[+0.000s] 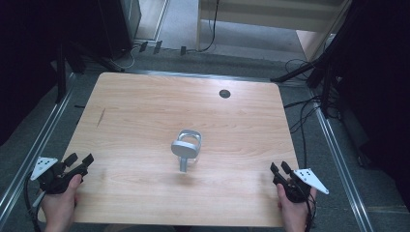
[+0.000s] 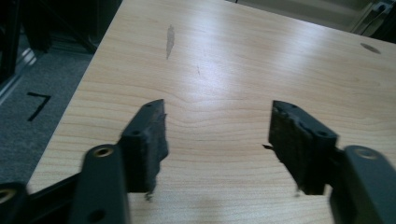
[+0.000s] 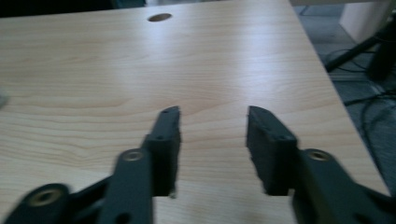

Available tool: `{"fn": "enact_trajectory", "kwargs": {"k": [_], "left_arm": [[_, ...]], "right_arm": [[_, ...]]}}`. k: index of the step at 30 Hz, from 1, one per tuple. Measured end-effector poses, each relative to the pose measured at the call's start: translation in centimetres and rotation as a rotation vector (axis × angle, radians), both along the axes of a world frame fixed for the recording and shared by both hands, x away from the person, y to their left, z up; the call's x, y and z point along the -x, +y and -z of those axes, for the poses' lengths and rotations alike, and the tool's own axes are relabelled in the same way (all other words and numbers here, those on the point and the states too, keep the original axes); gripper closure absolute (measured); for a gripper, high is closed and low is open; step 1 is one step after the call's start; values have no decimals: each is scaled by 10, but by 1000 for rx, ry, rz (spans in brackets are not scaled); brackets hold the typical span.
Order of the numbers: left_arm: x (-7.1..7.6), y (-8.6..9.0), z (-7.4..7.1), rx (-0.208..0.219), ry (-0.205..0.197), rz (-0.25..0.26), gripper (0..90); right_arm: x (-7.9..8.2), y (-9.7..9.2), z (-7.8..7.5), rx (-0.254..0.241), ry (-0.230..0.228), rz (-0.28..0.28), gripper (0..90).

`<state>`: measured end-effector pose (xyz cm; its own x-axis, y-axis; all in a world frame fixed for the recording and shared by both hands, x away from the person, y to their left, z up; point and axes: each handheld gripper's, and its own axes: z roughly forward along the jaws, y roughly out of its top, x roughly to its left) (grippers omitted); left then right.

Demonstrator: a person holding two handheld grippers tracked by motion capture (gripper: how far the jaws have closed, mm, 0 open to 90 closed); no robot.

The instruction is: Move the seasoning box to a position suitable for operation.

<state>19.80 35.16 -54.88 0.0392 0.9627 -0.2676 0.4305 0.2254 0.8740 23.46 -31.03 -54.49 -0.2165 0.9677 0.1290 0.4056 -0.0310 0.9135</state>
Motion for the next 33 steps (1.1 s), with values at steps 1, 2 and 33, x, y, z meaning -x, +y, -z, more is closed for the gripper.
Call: {"fn": "enact_trajectory", "kwargs": {"k": [1, 2, 33], "left_arm": [[1, -1, 0, -15, 0, 0, 381], [0, -3, -1, -35, 4, -13, 452], [-30, -188, -17, -20, 81, 529, 900]], "right_arm": [[0, 0, 0, 0, 0, 0, 618], [0, 1, -1, -11, -7, -48, 655], [2, 154, -19, -86, 60, -360, 900]]}}
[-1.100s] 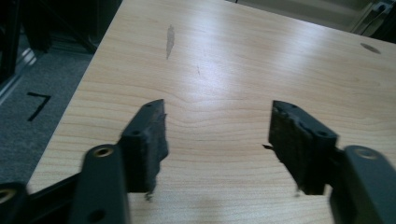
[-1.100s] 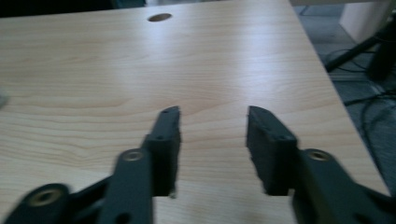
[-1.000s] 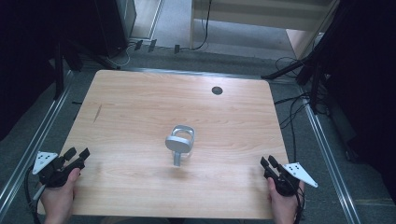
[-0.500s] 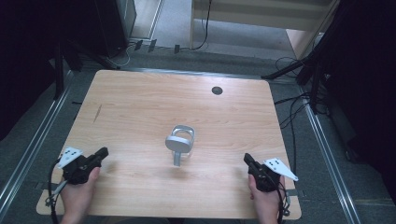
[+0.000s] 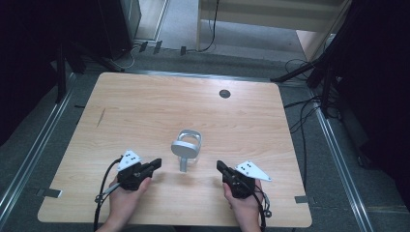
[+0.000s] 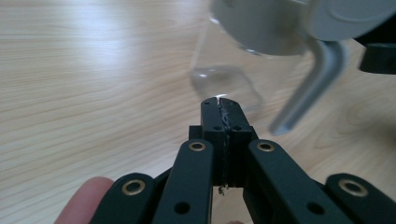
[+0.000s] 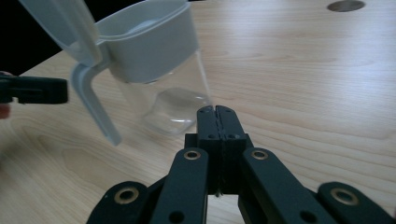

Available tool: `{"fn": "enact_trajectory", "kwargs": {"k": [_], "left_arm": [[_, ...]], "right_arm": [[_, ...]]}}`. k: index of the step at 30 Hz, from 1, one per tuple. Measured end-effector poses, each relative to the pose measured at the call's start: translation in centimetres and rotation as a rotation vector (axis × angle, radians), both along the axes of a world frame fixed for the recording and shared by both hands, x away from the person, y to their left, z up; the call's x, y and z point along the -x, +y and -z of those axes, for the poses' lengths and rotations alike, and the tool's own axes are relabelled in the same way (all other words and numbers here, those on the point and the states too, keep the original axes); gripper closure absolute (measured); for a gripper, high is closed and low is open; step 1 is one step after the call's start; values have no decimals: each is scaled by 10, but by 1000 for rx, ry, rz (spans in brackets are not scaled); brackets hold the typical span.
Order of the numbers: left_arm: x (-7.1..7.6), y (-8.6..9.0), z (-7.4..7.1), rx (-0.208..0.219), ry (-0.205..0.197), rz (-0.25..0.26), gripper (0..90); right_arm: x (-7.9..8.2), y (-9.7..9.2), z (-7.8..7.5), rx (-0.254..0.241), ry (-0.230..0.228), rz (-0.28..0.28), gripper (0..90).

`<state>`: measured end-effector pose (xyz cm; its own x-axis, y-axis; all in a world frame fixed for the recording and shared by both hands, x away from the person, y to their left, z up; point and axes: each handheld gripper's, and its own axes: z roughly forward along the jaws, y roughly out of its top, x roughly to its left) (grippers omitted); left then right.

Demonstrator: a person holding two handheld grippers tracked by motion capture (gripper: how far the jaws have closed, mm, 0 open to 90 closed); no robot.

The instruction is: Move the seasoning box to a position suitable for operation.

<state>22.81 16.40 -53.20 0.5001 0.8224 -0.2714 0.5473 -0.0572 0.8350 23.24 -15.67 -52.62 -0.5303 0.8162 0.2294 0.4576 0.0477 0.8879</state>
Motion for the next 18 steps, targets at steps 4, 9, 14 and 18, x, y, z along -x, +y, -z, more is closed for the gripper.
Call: {"fn": "enact_trajectory", "kwargs": {"k": [4, 9, 14, 18], "left_arm": [[2, -26, 0, -22, -4, 51, 900], [2, -47, -1, -34, -5, 72, 900], [-2, -67, -1, -39, -3, 81, 900], [-8, -80, 0, -34, 6, 91, 900]], "right_arm": [[-2, 7, 2, 5, 7, -10, 900], [-3, 4, 3, -3, 14, 1, 900], [0, 2, 2, -12, 10, -1, 900], [5, 4, 1, -26, 18, -7, 900]]}}
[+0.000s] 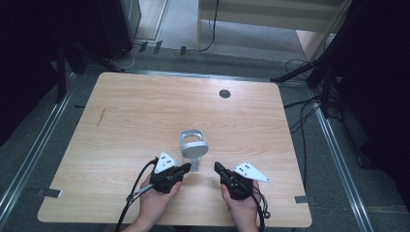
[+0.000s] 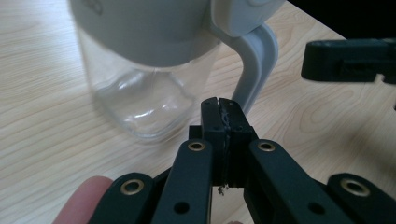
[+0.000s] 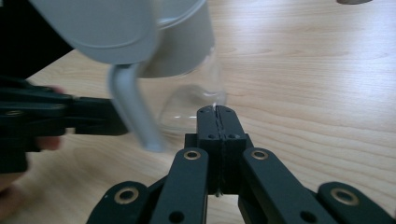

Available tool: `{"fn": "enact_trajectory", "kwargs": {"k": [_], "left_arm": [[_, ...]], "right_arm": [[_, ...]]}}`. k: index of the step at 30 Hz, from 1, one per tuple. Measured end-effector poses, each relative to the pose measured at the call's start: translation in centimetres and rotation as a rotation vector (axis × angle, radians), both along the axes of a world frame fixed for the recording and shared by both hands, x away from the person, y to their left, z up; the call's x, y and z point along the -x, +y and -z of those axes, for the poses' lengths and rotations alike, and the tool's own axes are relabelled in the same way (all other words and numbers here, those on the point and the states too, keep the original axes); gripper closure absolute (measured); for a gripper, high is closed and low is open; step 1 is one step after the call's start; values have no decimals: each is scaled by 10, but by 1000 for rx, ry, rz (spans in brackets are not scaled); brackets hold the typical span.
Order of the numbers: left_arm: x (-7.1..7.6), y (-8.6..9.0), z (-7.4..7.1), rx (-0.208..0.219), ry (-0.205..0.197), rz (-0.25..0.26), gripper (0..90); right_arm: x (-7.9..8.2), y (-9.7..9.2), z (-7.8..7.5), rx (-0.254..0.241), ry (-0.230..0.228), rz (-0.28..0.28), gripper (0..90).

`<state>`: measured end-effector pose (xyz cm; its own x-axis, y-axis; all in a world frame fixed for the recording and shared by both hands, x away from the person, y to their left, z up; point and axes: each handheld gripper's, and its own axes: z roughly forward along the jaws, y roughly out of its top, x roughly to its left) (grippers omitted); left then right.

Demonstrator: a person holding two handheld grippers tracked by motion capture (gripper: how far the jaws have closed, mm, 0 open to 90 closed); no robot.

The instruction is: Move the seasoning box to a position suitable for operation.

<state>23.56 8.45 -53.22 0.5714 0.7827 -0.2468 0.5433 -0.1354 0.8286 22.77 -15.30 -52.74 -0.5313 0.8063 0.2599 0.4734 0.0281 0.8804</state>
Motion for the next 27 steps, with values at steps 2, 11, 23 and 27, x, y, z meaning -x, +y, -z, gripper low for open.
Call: {"fn": "enact_trajectory", "kwargs": {"k": [2, 11, 23, 27], "left_arm": [[-2, -2, 0, -4, 0, 7, 900], [-14, 51, 1, 5, -2, -113, 878], [-37, 60, 1, 23, 15, -138, 864], [-43, 54, 0, 35, 15, -127, 864]], "right_arm": [[6, 4, -2, -3, -7, -27, 900], [14, 36, 0, 12, -21, -159, 900], [-3, 47, 15, 26, 23, -144, 900], [-12, 36, 15, 29, 18, -101, 900]]}}
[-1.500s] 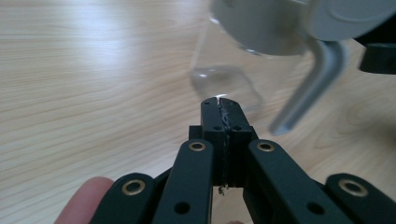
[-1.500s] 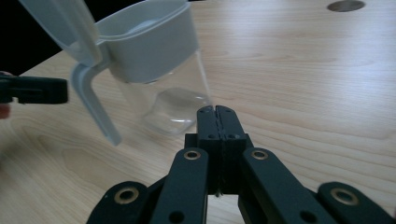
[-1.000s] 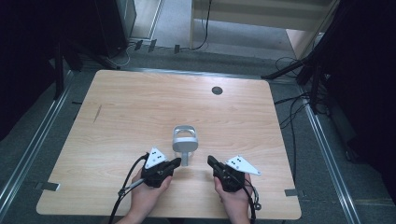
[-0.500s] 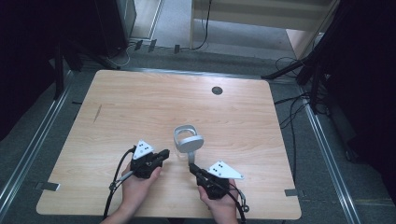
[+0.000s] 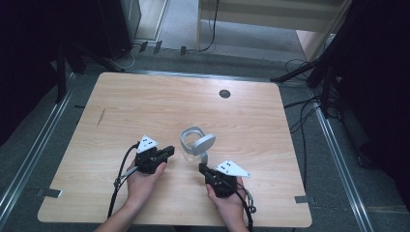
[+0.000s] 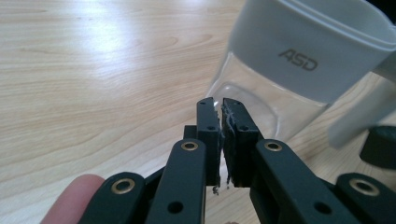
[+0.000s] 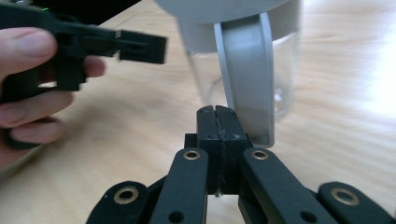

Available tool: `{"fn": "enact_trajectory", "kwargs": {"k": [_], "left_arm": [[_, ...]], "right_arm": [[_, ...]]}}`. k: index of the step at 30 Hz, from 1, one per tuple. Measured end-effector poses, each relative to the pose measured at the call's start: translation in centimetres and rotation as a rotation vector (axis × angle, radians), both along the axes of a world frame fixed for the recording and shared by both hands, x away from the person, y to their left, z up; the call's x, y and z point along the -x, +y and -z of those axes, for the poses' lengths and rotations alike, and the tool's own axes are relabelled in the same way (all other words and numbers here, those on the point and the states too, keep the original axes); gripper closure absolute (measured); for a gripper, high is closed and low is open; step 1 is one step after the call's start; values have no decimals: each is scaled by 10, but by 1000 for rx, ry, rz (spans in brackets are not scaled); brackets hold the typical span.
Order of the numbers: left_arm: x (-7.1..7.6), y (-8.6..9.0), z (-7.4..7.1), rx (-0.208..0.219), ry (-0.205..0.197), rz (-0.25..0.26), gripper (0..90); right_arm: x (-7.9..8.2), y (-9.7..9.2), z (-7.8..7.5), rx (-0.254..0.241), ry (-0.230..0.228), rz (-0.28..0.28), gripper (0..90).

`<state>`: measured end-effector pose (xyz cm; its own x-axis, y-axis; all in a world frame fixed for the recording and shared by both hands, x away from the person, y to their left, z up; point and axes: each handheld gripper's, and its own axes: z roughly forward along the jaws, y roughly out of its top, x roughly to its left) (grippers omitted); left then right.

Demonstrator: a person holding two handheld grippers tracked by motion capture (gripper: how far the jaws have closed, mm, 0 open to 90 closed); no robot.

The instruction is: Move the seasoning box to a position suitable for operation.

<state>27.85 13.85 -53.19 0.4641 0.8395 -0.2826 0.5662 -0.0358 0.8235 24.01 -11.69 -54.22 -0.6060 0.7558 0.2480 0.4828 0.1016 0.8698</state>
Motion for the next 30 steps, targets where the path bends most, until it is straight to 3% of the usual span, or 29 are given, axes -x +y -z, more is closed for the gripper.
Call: {"fn": "enact_trajectory", "kwargs": {"k": [1, 8, 17, 21, 22, 23, 27, 30], "left_arm": [[0, 0, 0, 0, 0, 0, 863], [-8, -5, 2, 5, 10, 2, 855], [-25, -4, 0, 10, 10, -25, 836], [-32, -3, -2, 35, 12, -46, 829], [-33, -1, -3, 36, 10, -45, 829], [-36, 1, -4, 38, 9, -53, 829], [-43, 2, -4, 57, 21, -66, 830], [-48, 2, -6, 75, 22, -67, 830]], "right_arm": [[0, 0, 0, 0, 0, 0, 900], [-40, -25, -5, -24, -4, 95, 900], [-75, -22, -5, -22, 4, 149, 900], [-75, -24, -9, -39, -18, 179, 900], [-71, -25, -11, -45, -28, 164, 900], [-60, -24, -16, -14, -64, 123, 900], [-53, -20, -18, -14, -66, 65, 900], [-59, -13, -17, 12, -50, 49, 900]]}}
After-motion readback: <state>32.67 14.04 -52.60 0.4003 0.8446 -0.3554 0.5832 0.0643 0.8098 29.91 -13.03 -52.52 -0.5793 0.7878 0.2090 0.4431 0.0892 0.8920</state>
